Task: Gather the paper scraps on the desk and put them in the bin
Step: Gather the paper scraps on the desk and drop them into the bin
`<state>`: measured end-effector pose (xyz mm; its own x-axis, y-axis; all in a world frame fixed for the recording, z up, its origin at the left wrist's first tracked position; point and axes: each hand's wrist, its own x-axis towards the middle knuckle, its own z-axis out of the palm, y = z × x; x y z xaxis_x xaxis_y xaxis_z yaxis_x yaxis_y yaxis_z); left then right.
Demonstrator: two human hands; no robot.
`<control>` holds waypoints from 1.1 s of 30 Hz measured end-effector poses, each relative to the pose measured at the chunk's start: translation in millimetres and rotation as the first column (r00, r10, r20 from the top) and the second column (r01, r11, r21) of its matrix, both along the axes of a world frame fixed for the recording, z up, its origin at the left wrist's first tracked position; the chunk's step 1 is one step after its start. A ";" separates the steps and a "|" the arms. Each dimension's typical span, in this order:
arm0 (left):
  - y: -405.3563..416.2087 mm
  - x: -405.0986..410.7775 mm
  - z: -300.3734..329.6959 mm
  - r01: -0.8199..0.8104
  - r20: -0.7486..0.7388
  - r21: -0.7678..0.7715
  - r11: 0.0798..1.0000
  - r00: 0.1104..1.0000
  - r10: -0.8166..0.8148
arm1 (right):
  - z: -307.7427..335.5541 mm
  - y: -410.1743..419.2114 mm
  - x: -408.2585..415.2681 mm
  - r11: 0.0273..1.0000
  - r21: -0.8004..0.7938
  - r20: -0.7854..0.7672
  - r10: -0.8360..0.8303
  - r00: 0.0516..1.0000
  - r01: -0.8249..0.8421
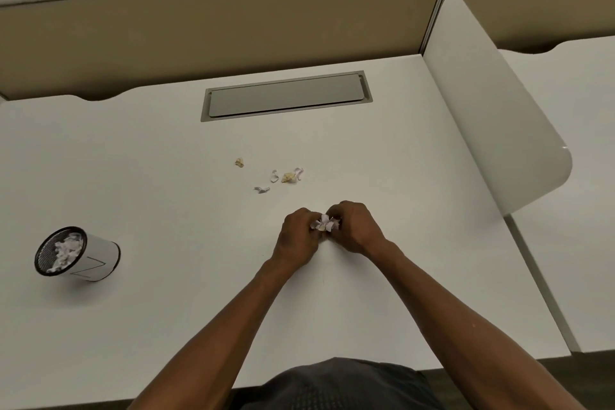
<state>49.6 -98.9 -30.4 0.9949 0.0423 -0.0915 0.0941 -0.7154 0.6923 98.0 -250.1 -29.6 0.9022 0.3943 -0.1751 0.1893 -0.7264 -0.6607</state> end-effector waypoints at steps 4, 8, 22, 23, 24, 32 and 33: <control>4.4 -7.1 7.9 -0.127 -0.084 -0.082 0.988 0.989 0.121 | 0.9 3.0 -7.0 0.995 0.059 -0.092 -0.069 0.993 0.075; 14.4 -14.8 10.9 -0.208 -0.148 -0.143 0.968 0.971 0.187 | 6.3 10.0 -15.1 0.987 0.104 -0.195 -0.098 0.976 0.119; 123.9 -46.1 82.3 -0.359 -0.083 -0.288 0.888 0.933 0.351 | 81.2 111.7 -7.4 0.939 0.339 -0.245 0.145 0.959 -0.056; 135.2 -49.3 88.3 -0.372 -0.067 -0.289 0.882 0.927 0.369 | 87.9 123.8 -6.2 0.931 0.357 -0.238 0.172 0.956 -0.079; 146.3 -53.2 94.0 -0.388 -0.053 -0.290 0.875 0.919 0.390 | 93.6 136.4 -5.6 0.923 0.371 -0.231 0.197 0.953 -0.101; 226.7 -97.8 120.7 -0.496 0.048 -0.313 0.810 0.843 0.535 | 123.3 236.9 -22.4 0.871 0.407 -0.161 0.364 0.917 -0.274; 236.8 -104.1 123.2 -0.499 0.055 -0.324 0.804 0.838 0.542 | 125.0 249.2 -25.8 0.863 0.412 -0.158 0.382 0.910 -0.291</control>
<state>-54.5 137.9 92.7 0.8332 0.5511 -0.0450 0.2831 -0.3553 0.8909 72.2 -0.9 95.4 0.6553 0.7429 -0.1369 0.1894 -0.3370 -0.9223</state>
